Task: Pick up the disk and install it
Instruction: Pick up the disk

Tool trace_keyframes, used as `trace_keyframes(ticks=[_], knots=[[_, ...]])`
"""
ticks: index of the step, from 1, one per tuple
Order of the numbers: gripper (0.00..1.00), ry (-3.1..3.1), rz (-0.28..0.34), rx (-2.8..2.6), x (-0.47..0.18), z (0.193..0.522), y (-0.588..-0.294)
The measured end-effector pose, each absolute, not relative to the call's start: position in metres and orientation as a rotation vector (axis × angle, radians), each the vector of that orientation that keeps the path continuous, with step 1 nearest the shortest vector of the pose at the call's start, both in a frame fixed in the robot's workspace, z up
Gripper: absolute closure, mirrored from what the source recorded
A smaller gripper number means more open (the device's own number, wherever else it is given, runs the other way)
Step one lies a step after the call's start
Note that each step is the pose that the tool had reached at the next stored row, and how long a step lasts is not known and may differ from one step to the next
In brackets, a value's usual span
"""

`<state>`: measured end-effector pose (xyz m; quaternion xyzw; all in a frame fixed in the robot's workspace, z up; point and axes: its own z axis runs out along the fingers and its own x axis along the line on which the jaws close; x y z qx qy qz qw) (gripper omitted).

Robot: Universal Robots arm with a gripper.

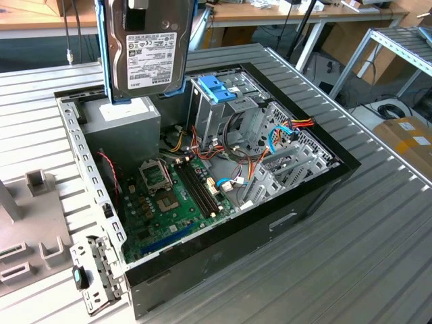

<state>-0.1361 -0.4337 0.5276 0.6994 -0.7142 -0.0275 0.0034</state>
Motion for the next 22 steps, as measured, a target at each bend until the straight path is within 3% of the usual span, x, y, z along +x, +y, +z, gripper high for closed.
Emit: trace_keyframes(ticks=[22], knots=[[0.63, -2.239, -0.086, 2.193, -0.1361, 0.5262, -0.4401]])
